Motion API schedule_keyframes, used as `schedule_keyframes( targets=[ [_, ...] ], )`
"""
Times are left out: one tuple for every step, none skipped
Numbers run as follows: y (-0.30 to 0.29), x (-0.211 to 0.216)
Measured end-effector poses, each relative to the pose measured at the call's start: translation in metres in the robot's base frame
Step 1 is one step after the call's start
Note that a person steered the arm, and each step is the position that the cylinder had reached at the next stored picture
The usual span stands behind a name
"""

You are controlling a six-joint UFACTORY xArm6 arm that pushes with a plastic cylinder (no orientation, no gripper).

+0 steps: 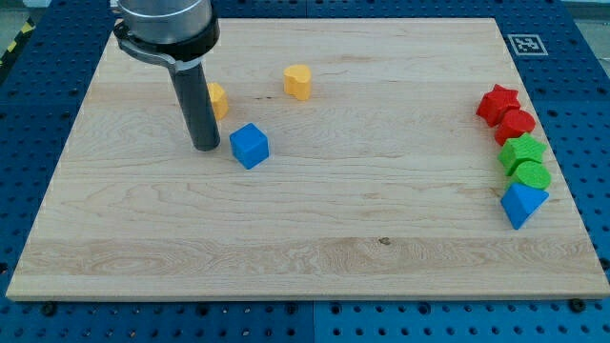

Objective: Push the blue cube closer to the line of blocks

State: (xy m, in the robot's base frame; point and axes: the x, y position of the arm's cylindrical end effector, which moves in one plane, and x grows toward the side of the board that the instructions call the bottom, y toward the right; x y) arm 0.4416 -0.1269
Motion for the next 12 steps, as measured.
schedule_keyframes(
  targets=[
    [0.0,0.023],
    [0.0,0.024],
    [0.011,0.024],
    [0.003,0.017],
    [-0.008,0.009],
    [0.027,0.009],
    [0.045,0.009],
    [0.033,-0.002],
    [0.047,-0.005],
    [0.079,0.001],
    [0.096,0.009],
    [0.082,0.032]
  ],
)
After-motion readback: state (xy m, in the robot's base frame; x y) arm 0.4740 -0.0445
